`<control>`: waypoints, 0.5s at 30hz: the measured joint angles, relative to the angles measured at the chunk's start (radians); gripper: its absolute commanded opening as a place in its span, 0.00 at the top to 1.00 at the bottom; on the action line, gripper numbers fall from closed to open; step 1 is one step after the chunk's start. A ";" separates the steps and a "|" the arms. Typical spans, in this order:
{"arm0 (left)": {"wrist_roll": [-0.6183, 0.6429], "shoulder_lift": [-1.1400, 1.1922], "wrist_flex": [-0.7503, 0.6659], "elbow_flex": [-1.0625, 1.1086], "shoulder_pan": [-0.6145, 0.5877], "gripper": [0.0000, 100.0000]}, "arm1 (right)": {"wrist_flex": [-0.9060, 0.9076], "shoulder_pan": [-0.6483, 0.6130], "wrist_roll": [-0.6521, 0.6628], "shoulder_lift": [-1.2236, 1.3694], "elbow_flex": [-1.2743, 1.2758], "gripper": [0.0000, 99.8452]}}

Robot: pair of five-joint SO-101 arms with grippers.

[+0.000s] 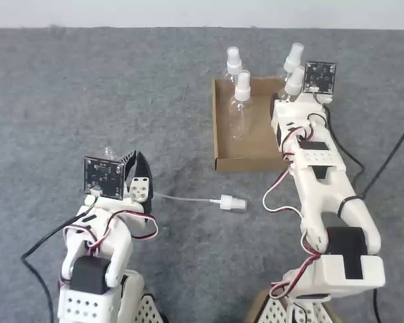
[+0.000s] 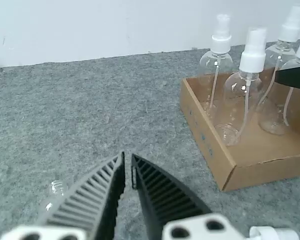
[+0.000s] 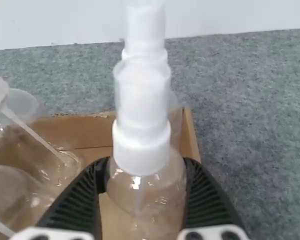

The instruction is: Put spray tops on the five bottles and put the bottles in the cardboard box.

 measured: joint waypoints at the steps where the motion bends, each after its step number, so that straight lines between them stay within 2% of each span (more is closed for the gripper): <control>1: 0.000 0.000 0.000 0.000 0.000 0.99 | 0.000 0.000 0.000 0.000 0.000 0.99; 15: 0.000 0.000 0.000 0.000 0.000 0.99 | -0.015 0.000 -0.003 0.048 -0.023 0.99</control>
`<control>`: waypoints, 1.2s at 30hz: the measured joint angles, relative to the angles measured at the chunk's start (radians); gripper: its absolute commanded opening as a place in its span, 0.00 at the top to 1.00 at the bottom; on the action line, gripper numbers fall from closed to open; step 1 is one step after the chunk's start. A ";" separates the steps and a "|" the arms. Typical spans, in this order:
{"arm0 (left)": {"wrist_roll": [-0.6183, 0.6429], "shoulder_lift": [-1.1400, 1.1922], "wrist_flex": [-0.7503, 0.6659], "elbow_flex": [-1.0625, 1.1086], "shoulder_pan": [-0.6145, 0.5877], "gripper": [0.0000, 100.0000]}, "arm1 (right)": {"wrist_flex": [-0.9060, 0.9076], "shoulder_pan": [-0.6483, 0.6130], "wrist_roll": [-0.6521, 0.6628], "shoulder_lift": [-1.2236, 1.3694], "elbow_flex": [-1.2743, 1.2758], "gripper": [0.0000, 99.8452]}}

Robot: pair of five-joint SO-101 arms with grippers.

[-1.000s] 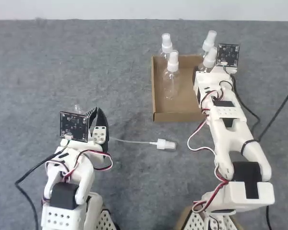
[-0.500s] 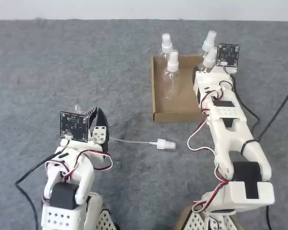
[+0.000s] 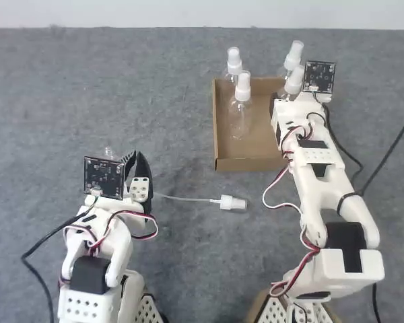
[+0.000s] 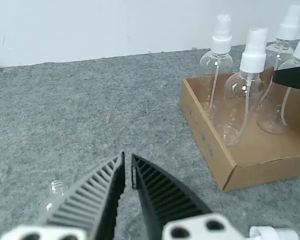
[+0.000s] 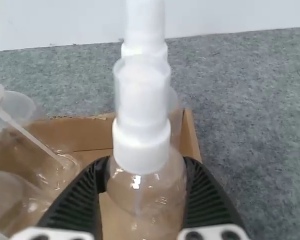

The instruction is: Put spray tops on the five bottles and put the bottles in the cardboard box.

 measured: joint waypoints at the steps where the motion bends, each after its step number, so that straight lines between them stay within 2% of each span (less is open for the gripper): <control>1: 0.000 0.000 0.000 0.000 0.000 0.99 | -0.002 0.000 0.000 0.000 0.000 0.99; 33: 0.000 0.000 0.000 0.000 0.000 0.99 | -0.003 0.000 0.000 0.000 0.000 0.99; 36: 0.000 0.000 0.000 0.000 0.000 0.99 | -0.003 0.000 0.000 0.000 0.000 0.95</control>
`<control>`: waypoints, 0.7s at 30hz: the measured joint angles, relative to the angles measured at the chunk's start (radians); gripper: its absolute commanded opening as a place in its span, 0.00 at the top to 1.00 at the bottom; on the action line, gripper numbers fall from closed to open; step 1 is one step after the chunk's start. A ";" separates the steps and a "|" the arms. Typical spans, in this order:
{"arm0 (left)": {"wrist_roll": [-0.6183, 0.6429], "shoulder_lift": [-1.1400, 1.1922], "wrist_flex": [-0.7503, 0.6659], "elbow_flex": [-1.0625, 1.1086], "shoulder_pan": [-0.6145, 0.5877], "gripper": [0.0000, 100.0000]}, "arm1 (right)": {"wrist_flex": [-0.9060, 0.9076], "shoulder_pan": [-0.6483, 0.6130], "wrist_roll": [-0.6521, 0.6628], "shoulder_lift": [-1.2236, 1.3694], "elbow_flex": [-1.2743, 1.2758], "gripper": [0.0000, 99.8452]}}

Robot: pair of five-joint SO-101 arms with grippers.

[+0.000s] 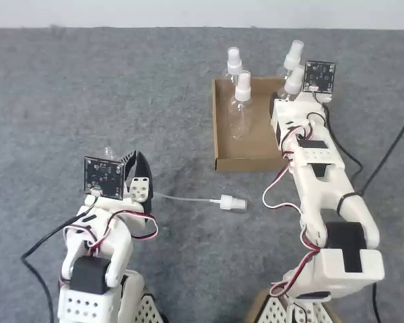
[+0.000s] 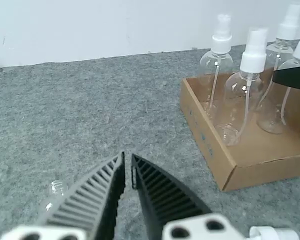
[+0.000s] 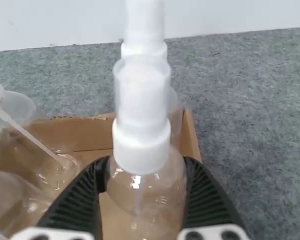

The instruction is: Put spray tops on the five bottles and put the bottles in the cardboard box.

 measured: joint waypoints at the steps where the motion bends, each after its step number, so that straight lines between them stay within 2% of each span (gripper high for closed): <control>1: 0.000 0.000 0.000 0.000 0.000 0.99 | 0.000 0.000 0.000 0.000 0.000 0.92; 6: 0.000 0.000 0.000 0.000 0.000 0.99 | 0.000 -0.003 0.000 0.000 0.000 0.83; 21: 0.000 0.000 0.000 0.000 0.000 0.99 | 0.000 -0.003 -0.002 0.000 0.000 0.82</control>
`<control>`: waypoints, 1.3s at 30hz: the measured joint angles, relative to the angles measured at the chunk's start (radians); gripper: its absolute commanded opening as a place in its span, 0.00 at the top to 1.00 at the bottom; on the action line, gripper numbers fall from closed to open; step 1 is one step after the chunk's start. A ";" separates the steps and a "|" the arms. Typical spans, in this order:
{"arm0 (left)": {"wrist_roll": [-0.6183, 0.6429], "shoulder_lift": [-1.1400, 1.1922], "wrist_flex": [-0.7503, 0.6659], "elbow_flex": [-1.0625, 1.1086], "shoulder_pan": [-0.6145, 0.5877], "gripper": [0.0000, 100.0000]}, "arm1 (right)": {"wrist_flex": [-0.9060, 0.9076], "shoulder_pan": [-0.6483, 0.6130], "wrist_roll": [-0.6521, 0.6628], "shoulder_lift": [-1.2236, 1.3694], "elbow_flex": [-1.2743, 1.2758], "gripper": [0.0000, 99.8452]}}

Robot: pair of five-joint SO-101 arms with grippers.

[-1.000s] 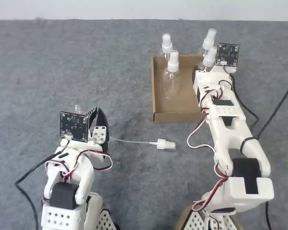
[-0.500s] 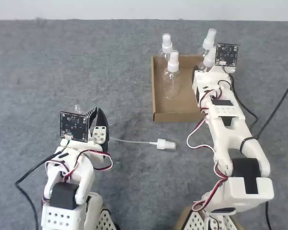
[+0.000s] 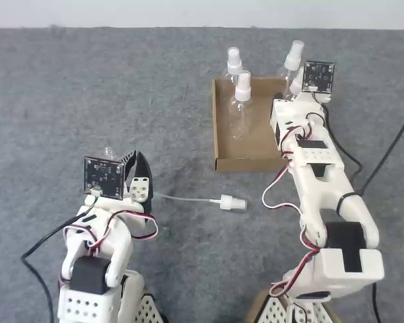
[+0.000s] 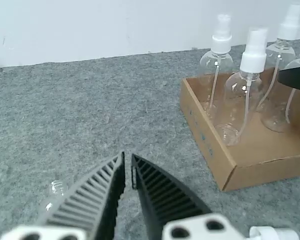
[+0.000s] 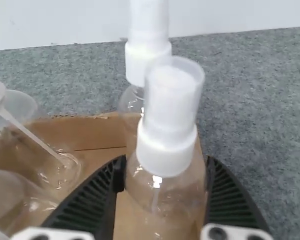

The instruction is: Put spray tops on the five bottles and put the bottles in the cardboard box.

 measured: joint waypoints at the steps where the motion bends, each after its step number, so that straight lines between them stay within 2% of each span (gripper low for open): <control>1: 0.000 0.000 0.000 0.000 0.000 0.99 | 0.000 0.000 0.000 0.000 0.000 0.82; 14: 0.000 0.000 0.000 0.000 0.000 0.99 | 0.000 0.000 0.000 0.000 0.000 0.82; 21: 0.000 0.000 0.000 0.000 0.000 0.99 | 0.000 0.000 0.000 0.000 0.000 0.68; 32: 0.000 0.000 0.000 0.000 0.000 0.99 | 0.002 0.000 0.000 0.000 0.002 0.67; 39: 0.000 0.000 0.000 0.000 0.000 0.99 | 0.175 0.002 0.000 -0.107 -0.046 0.67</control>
